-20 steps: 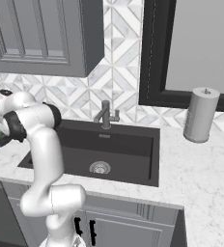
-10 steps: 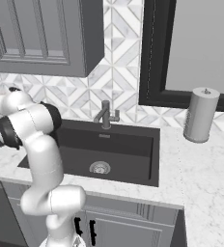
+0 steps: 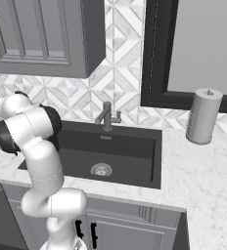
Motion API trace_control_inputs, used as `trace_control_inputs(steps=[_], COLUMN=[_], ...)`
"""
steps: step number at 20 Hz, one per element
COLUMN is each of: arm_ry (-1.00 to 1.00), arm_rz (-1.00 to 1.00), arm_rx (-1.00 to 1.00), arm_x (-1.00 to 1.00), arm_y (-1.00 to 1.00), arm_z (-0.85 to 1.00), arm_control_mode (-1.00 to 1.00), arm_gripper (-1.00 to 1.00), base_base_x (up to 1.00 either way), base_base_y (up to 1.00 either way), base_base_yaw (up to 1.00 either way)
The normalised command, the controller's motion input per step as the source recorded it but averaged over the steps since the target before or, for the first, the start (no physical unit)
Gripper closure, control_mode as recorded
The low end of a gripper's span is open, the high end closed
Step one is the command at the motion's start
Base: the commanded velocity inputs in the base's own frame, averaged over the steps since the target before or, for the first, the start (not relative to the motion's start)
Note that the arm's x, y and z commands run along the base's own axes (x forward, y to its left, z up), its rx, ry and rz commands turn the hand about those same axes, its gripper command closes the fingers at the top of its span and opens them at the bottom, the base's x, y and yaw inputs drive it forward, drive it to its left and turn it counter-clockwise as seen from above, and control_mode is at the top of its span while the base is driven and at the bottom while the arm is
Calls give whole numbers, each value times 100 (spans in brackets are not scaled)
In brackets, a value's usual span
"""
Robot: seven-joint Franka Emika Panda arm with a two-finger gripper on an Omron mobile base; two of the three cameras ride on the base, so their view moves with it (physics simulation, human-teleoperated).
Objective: Pick the broccoli from the sink and place it in the bowl. Then pick the bowl and place it in the microwave. Then close the microwave door and press the start button.
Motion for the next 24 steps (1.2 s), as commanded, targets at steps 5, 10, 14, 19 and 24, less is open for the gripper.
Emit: trace_control_inputs(steps=[5,10,14,19,24], arm_ry=[0,0,0,0,0], arm_rz=[6,4,0,0,0], arm_rx=[0,-2,-2,-3,-3], arm_x=[3,0,0,1,7], arm_y=[-2,-1,0,14,23], arm_z=[-11,-17,-17,-20,-19], arm_control_mode=[-100,-100,-100,-100,-100], arm_gripper=[-100,-100,-100,-100,-100], base_base_x=[0,0,0,0,0], base_base_y=[0,0,0,0,0], base_base_yaw=[0,0,0,0,0])
